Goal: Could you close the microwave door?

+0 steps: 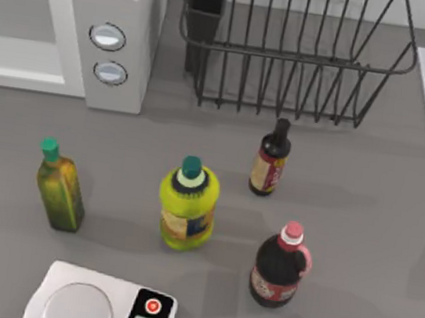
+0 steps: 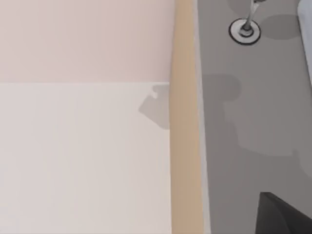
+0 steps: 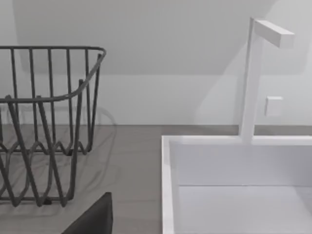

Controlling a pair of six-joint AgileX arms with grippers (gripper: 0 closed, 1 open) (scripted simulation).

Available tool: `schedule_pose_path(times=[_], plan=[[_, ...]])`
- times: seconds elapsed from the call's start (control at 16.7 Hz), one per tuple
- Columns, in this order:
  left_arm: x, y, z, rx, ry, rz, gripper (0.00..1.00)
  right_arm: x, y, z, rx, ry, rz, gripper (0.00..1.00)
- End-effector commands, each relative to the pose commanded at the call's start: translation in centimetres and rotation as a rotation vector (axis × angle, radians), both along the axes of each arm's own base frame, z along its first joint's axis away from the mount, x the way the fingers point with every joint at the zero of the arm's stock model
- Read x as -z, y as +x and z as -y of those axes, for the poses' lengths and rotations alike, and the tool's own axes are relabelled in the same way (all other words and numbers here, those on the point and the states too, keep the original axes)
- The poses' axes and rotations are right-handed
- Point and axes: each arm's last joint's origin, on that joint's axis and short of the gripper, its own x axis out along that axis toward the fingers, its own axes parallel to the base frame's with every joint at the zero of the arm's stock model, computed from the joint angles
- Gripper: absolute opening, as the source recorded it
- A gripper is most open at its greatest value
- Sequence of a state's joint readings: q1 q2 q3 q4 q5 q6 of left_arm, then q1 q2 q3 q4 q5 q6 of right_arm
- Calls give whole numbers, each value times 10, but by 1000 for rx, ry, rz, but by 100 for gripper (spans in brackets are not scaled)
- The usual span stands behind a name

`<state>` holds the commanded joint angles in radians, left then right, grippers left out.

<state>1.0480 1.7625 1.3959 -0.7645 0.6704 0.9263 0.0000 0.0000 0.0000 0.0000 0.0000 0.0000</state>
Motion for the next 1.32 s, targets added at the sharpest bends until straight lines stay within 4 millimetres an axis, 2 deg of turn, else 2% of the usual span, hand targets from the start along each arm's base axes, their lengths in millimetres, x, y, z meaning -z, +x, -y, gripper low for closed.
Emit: schedule_pose_path(times=[0.18, 0.54, 0.66, 1.08, 1.2, 1.32], plan=[[12, 1, -1, 0, -5, -3, 0, 0, 0, 0, 0, 0, 0, 100], [79, 1, -4, -2, 11, 8, 0, 0, 0, 0, 0, 0, 0, 100], [96, 0, -2, -3, 2, 4, 0, 0, 0, 0, 0, 0, 0, 100], [97, 1, 4, 2, 2, 4, 0, 0, 0, 0, 0, 0, 0, 100], [93, 4, 20, 2, 8, 6, 0, 0, 0, 0, 0, 0, 0, 100], [95, 4, 45, 3, 1, 0, 0, 0, 0, 0, 0, 0, 0, 100]])
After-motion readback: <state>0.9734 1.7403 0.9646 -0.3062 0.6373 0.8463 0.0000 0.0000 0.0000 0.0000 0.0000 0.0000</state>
